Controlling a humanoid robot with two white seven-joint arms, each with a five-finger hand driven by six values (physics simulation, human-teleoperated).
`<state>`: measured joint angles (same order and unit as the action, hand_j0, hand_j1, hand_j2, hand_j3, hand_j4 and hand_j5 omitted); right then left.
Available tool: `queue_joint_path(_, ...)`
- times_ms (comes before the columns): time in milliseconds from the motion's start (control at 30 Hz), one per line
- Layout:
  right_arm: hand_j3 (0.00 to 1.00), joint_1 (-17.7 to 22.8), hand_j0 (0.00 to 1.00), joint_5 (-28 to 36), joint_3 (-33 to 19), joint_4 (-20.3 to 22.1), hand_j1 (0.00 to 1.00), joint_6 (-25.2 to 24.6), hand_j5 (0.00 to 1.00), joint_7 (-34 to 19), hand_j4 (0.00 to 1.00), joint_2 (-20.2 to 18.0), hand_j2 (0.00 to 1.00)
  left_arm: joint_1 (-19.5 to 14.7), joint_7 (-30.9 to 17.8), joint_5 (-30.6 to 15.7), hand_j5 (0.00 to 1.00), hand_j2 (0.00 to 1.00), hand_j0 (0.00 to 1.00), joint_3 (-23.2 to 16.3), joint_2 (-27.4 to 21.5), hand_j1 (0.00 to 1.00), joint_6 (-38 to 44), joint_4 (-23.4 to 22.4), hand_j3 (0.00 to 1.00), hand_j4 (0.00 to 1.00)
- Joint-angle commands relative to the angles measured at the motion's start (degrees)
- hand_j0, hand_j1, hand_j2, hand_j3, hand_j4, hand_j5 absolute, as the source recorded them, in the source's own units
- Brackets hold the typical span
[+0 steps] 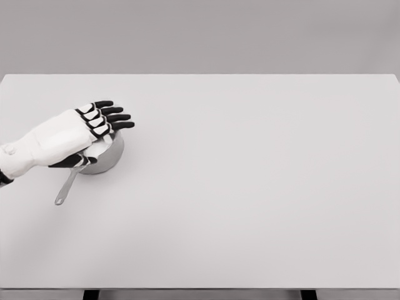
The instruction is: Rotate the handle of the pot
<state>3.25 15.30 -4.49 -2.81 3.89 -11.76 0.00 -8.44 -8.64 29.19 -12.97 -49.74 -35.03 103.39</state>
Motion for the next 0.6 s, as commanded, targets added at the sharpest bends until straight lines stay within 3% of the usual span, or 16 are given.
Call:
queue_joint_path(0, 1.00, 0.00, 1.00, -0.01, 0.00, 0.00, 1.00, -0.02, 1.00, -0.01, 1.00, 0.00, 1.00, 0.00, -1.64, -0.01, 1.00, 1.00, 1.00, -2.22, -0.53, 1.00, 0.03, 0.06, 1.00, 1.00)
queue_joint_path(167, 1.00, 0.00, 1.00, -0.01, 0.00, 0.00, 1.00, -0.02, 1.00, -0.01, 1.00, 0.00, 1.00, -0.44, -1.64, 2.02, 1.00, 1.00, 1.00, -6.10, -1.85, 1.00, 0.03, 0.06, 1.00, 1.00)
queue_joint_path(400, 1.00, 0.00, 1.00, -0.01, 0.00, 0.00, 1.00, -0.02, 1.00, -0.01, 1.00, 0.00, 1.00, -8.52, -1.64, 1.93, 1.00, 1.00, 1.00, -14.18, -4.48, 1.00, 0.03, -0.03, 1.00, 1.00)
queue_joint_path(567, 1.00, 0.00, 1.00, -0.01, 0.00, 0.00, 1.00, -0.02, 1.00, -0.01, 1.00, 0.00, 1.00, -10.11, -1.02, 1.66, 1.00, 1.00, 1.00, -19.63, -6.51, 1.00, 0.03, 0.06, 1.00, 1.00)
